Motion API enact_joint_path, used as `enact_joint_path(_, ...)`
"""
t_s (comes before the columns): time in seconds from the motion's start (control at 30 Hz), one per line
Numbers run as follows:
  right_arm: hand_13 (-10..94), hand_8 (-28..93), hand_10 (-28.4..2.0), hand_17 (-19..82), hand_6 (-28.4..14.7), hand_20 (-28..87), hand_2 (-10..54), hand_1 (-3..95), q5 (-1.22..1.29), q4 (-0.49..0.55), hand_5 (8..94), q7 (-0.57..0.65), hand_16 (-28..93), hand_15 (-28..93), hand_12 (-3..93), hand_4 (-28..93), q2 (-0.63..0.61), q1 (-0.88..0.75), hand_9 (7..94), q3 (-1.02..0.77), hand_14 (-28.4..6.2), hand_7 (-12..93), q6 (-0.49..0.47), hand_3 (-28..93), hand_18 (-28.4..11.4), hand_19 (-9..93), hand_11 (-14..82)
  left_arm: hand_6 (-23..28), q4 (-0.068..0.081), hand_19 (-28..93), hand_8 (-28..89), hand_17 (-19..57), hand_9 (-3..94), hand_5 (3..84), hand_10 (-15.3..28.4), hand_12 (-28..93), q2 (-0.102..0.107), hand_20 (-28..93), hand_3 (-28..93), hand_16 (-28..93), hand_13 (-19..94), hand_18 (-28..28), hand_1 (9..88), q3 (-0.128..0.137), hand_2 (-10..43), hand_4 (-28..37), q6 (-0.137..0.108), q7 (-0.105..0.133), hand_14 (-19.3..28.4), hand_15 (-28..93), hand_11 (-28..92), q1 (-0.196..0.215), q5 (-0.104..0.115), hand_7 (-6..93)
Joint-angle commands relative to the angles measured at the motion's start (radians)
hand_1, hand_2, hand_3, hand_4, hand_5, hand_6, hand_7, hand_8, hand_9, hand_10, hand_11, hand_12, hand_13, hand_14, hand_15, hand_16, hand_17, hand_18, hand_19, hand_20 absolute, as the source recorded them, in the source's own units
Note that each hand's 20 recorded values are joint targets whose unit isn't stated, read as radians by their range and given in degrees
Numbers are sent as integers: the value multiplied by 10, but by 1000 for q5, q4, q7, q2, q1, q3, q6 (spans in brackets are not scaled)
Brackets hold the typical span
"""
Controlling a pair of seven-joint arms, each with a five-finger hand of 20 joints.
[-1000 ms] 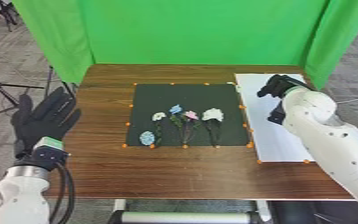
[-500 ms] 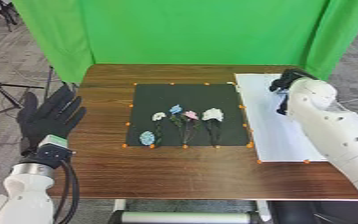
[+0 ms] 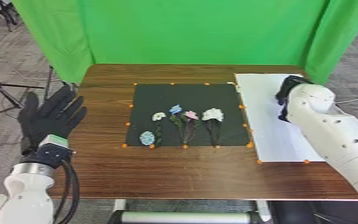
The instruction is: Arrange flowers
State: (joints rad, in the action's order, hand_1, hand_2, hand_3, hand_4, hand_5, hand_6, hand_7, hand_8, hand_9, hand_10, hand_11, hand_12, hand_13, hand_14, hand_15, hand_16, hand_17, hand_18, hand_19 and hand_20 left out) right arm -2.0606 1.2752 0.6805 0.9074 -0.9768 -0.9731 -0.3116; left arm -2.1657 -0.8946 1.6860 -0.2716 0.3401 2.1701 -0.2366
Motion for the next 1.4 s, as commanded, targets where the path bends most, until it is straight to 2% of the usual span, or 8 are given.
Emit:
enact_joint_path(0.03,599,-161,-107,320,-12,364,-95,644,-21,24,607,9,341,488,312,-283,-18,-73,689,11,-55,261,104,665,-198,801,172,79,1,332,-97,-69,292,376,138,133,-10,132,675,-64,179,133,291,10,112,-283,8,-34,136,418,266,0,-20,207)
enact_joint_path(0.13,657,-32,-88,343,-6,390,-95,637,-55,34,670,2,390,532,442,-282,-19,-93,794,19,-60,373,156,649,-212,824,164,79,1,334,-100,-70,292,377,140,130,-13,133,674,-66,180,133,290,18,113,-283,11,-38,136,420,269,7,-19,209)
enact_joint_path(0.63,722,34,-81,370,-7,411,-95,623,-138,151,769,55,414,530,479,-283,-47,-145,869,12,-68,349,355,698,-228,850,154,80,-2,334,-100,-70,293,378,140,126,-12,132,676,-67,179,134,272,23,130,-283,3,-24,136,419,267,18,-10,206)
enact_joint_path(0.8,638,-89,-126,357,-44,376,-95,556,-110,176,610,24,377,554,356,-282,-39,-142,699,-5,-68,309,299,743,-225,869,225,80,-1,334,-100,-70,293,379,140,127,-12,132,677,-68,178,134,271,18,131,-283,2,-24,135,418,268,11,-8,206)
enact_joint_path(0.87,571,-132,-168,342,-75,360,-95,504,-87,184,485,-23,305,558,227,-283,-36,-145,558,-24,-100,256,252,795,-224,870,259,80,-2,334,-99,-70,292,379,140,128,-8,132,680,-68,177,133,271,16,130,-283,0,-14,135,418,268,14,-2,207)
enact_joint_path(1.0,437,-130,-177,294,-91,340,-95,457,-47,191,389,-57,144,499,166,-283,-26,-140,442,-45,-150,189,156,859,-228,826,183,80,-3,334,-99,-70,293,378,140,128,-1,132,682,-68,177,133,271,16,129,-283,0,-7,135,418,268,17,5,207)
enact_joint_path(1.17,401,-128,-158,280,-74,342,-95,454,-59,162,401,-43,119,463,151,-283,-8,-120,426,-25,-151,186,86,851,-229,809,151,80,-3,335,-100,-70,293,379,140,128,-4,132,682,-68,177,134,273,16,128,-283,-4,-11,135,418,268,14,4,206)
enact_joint_path(1.4,497,-155,-152,328,-44,354,-95,514,-125,127,522,11,135,506,180,-282,-6,-123,563,31,-132,264,196,803,-220,831,238,80,-1,335,-100,-69,294,379,141,128,-15,131,680,-68,181,134,276,17,128,-283,-2,-23,136,422,269,9,-4,207)
